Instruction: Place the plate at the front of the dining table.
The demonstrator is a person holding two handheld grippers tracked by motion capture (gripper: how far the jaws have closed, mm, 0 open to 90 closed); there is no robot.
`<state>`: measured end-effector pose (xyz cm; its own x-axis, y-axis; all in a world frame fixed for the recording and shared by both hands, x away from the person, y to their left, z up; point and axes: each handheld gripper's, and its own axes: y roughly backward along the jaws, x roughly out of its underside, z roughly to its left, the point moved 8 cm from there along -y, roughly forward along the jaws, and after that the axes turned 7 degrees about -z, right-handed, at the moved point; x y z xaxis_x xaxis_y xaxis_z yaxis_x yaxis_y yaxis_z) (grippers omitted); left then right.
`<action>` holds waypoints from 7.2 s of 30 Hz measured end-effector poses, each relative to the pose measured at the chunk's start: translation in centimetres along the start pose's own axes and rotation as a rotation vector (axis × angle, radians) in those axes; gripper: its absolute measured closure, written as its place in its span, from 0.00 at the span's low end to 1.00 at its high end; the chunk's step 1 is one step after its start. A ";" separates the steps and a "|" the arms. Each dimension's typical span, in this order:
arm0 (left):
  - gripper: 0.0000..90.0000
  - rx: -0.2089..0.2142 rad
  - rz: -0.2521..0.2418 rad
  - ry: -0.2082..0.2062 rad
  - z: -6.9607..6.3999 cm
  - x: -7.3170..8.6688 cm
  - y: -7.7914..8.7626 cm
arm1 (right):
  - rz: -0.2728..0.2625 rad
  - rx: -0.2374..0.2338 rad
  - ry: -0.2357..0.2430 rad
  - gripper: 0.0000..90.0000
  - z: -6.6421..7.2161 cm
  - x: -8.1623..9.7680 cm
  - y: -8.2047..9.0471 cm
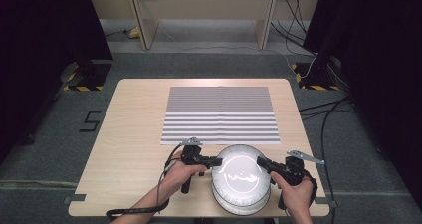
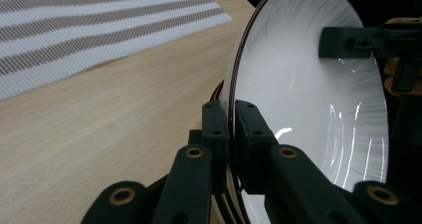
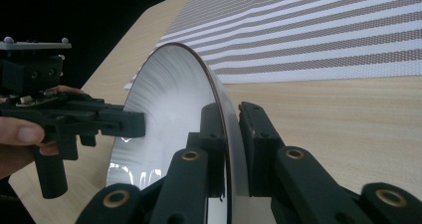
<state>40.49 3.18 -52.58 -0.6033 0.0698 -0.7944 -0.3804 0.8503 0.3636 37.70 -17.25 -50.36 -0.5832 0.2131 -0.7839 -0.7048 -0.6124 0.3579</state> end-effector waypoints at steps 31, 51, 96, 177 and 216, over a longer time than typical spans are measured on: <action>0.89 0.020 -0.066 -0.051 -0.9 -0.3 1.4 | 0.130 -0.029 -0.075 0.94 -0.7 2.2 2.4; 0.82 -0.034 0.030 0.031 -1.0 2.6 2.0 | 0.036 0.044 -0.150 0.94 -0.8 2.7 2.0; 0.93 -0.155 -0.156 -0.031 0.8 -4.3 2.1 | -0.087 0.132 0.082 0.94 0.5 -3.2 -0.4; 0.94 -0.236 -0.229 -0.057 5.9 -12.7 0.6 | -0.101 0.201 0.131 0.93 -1.2 -10.7 -7.5; 0.93 -0.270 -0.290 -0.047 9.0 -14.2 -0.5 | -0.132 0.236 0.181 0.93 -2.3 -12.7 -10.7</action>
<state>55.56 6.44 -45.81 -0.4138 -0.1240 -0.9019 -0.7044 0.6712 0.2309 53.58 -15.11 -45.38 -0.4144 0.1275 -0.9011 -0.8560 -0.3907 0.3384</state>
